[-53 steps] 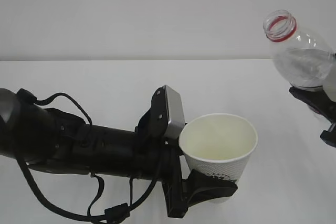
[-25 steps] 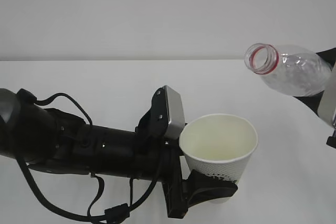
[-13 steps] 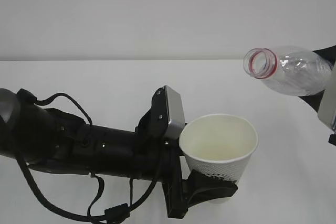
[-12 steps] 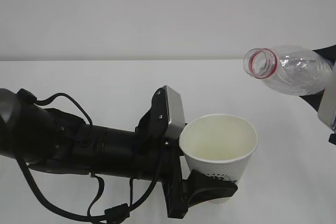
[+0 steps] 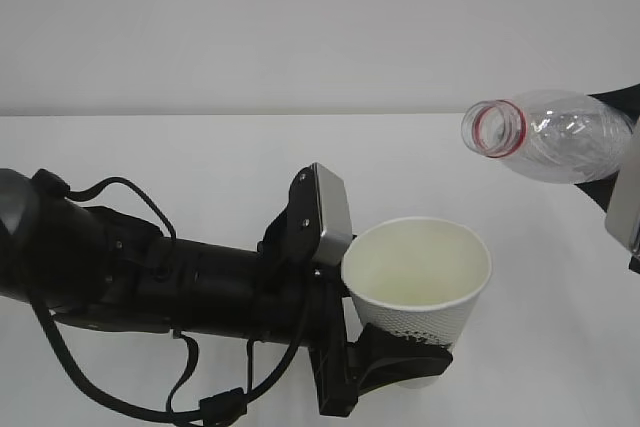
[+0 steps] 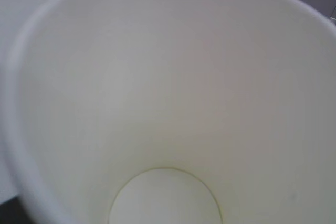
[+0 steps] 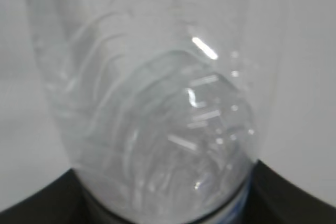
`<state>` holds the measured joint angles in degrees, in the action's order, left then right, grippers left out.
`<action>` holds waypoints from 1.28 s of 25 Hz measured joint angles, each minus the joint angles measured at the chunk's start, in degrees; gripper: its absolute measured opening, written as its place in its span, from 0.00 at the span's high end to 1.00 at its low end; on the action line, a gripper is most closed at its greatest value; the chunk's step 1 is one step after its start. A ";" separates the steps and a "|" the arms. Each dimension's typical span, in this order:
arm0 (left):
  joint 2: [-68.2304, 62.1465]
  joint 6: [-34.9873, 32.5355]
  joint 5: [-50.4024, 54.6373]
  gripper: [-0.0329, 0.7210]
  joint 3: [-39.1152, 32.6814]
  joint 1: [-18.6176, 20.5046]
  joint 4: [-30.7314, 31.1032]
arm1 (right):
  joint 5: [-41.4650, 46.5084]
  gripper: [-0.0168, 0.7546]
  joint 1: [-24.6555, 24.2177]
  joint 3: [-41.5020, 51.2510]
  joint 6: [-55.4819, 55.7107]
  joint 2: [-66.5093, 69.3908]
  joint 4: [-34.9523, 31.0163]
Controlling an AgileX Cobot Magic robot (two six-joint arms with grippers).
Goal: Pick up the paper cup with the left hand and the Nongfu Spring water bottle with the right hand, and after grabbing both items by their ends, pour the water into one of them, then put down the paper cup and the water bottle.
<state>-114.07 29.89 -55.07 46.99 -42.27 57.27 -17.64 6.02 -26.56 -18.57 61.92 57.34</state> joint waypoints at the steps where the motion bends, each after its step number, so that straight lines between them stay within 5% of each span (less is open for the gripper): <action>1: 0.00 0.00 0.00 0.23 0.00 0.00 0.00 | 0.00 0.42 0.00 0.00 -0.67 0.00 -0.51; 32: 0.00 0.00 0.00 0.23 0.00 0.00 0.03 | -0.42 0.43 0.00 0.00 -16.74 0.00 -8.47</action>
<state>-114.07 29.89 -55.07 46.99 -42.27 57.30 -18.05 6.02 -26.56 -35.31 61.92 48.87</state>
